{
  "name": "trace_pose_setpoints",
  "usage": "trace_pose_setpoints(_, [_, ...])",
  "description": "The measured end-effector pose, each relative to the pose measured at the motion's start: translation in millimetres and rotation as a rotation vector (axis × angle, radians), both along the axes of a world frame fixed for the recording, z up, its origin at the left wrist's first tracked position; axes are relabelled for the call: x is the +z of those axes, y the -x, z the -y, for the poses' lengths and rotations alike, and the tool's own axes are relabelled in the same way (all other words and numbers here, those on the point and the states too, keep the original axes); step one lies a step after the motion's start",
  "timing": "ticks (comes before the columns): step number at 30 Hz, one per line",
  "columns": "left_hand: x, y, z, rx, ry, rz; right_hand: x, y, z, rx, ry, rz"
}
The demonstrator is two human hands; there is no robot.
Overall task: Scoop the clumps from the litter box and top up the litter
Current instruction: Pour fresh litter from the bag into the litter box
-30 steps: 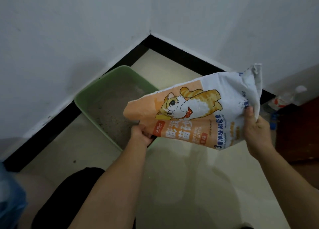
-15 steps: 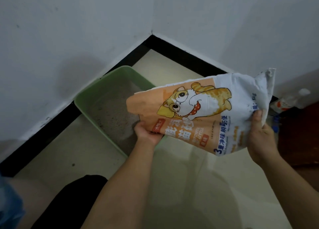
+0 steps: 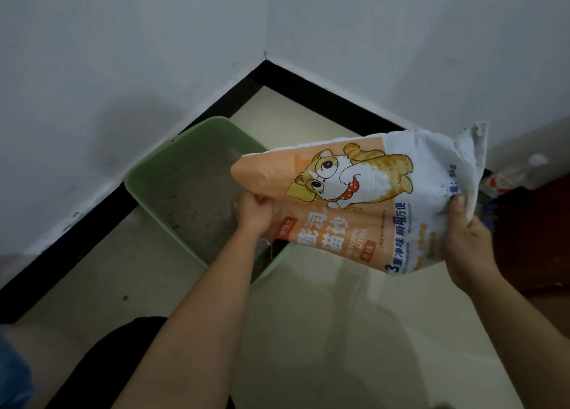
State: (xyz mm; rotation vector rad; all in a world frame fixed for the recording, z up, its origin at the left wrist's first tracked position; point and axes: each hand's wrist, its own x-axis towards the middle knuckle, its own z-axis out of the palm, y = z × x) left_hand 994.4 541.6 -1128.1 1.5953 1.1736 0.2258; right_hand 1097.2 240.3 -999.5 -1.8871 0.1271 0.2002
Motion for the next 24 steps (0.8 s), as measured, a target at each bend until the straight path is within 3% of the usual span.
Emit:
trace_pose_setpoints(3, [7.6, 9.3, 1.4, -0.06, -0.067, -0.007, -5.6, 0.4, 8.4, -0.024, 0.026, -0.003])
trace_pose_setpoints(7, [41.6, 23.6, 7.1, 0.04, -0.158, 0.095, -2.1, 7.8, 10.1, -0.103, 0.062, -0.05])
trace_pose_setpoints(11, [105.7, 30.7, 12.7, 0.046, -0.115, 0.308, 4.3, 17.2, 5.5, -0.146, 0.02, -0.063])
trace_pose_setpoints(15, [155.9, 35.6, 20.8, 0.038, -0.062, 0.382, 4.7, 26.6, 1.7, -0.217, 0.01, -0.126])
trace_pose_setpoints(24, [198.0, 57.1, -23.7, 0.039, 0.182, 0.571, 41.9, 14.7, -27.7, -0.188, 0.02, -0.02])
